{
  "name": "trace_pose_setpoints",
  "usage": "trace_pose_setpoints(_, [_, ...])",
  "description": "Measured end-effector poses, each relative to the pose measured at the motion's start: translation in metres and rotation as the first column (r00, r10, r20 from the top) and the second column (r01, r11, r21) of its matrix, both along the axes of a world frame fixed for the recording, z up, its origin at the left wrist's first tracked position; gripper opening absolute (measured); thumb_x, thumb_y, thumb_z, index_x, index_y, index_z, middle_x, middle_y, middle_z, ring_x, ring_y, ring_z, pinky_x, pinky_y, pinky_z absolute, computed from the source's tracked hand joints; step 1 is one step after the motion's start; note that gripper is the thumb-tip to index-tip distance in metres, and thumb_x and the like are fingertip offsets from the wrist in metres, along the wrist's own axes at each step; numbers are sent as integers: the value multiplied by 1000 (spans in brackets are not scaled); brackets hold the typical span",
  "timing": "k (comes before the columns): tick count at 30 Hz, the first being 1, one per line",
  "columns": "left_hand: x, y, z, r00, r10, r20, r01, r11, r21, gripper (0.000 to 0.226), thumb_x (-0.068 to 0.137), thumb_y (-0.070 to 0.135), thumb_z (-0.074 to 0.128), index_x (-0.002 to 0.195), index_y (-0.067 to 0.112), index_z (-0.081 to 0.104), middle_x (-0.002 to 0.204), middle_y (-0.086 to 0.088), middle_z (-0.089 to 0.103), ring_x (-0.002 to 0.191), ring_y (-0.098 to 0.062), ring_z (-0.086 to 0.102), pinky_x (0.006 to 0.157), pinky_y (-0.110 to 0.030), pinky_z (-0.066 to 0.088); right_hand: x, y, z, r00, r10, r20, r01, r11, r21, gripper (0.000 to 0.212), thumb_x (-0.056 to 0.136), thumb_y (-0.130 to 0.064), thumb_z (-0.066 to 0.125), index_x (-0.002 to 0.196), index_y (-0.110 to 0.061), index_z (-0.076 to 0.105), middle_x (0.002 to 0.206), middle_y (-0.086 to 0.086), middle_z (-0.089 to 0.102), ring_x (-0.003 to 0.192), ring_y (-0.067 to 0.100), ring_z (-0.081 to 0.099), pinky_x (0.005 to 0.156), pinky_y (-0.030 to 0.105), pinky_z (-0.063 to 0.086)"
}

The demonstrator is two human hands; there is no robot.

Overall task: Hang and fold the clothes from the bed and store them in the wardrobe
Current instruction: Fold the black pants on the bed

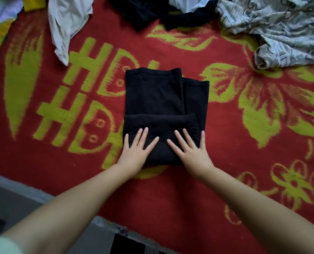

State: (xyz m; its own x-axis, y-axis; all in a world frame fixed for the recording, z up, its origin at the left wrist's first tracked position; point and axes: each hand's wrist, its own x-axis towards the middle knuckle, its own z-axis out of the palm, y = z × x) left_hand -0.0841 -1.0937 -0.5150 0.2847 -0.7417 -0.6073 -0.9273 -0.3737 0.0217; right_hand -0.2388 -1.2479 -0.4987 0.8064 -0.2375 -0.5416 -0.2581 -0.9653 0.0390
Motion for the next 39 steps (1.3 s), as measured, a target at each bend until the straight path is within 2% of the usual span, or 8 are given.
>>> trace_pose_setpoints(5, [17,-15,52,928,41,-370,84,945,316,90,88,-3,41,150,39,-8,158,-12,-18,148,-25,-7,118,-47,14,17,11,35,951,65,-302,-16,986,163,82,93,-6,45,152,-29,-7,160,10,-11,146,35,-12,110,65,-2])
trace_pose_setpoints(9, [48,-28,106,727,224,-649,173,854,490,63,85,1,39,138,36,42,113,2,62,78,-3,63,51,-12,44,29,-27,90,900,110,-421,205,746,633,68,82,-4,45,143,-33,40,146,-2,45,134,19,41,105,33,36])
trace_pose_setpoints(12, [86,-54,111,733,309,-605,-28,903,428,45,81,0,44,114,24,64,104,2,67,90,-15,63,74,-28,49,54,-70,104,934,-121,-335,320,697,641,45,83,-6,49,119,-31,61,113,-6,66,102,16,62,89,35,50])
trace_pose_setpoints(17, [104,-88,61,947,300,-113,-286,950,128,46,97,27,38,142,21,40,143,-10,44,128,-29,42,105,-47,33,89,-85,51,836,-546,47,505,801,321,49,93,-16,47,142,-19,43,144,8,45,133,26,41,109,39,33])
trace_pose_setpoints(21, [33,-65,13,953,302,-5,-295,927,-230,58,100,49,20,153,28,8,161,-3,5,148,-20,-1,113,-58,-3,79,-14,11,895,-347,280,324,937,128,54,101,-37,34,152,-27,20,161,1,10,149,22,-1,112,62,-5])
trace_pose_setpoints(26, [17,-21,-34,942,333,23,-290,850,-440,60,100,44,33,152,22,13,160,-2,11,148,-17,8,115,-56,1,29,-10,-30,868,-377,322,365,926,98,54,100,-42,31,151,-31,16,159,-5,10,147,16,4,112,62,-4])
trace_pose_setpoints(33, [42,10,-30,783,621,-45,-602,737,-308,65,99,53,17,150,27,-12,160,-5,-13,146,-23,-16,112,-66,-4,-45,-61,-25,903,-426,53,426,905,3,59,100,-44,17,149,-31,-13,160,-7,-14,141,12,-25,113,64,-5])
trace_pose_setpoints(39, [-9,34,-14,999,-38,-9,30,899,-436,93,81,61,54,153,24,9,159,-15,9,147,-32,5,105,-72,20,-36,8,-1,961,-142,239,116,986,118,102,61,-27,73,150,-26,25,158,11,20,145,35,13,99,75,17])
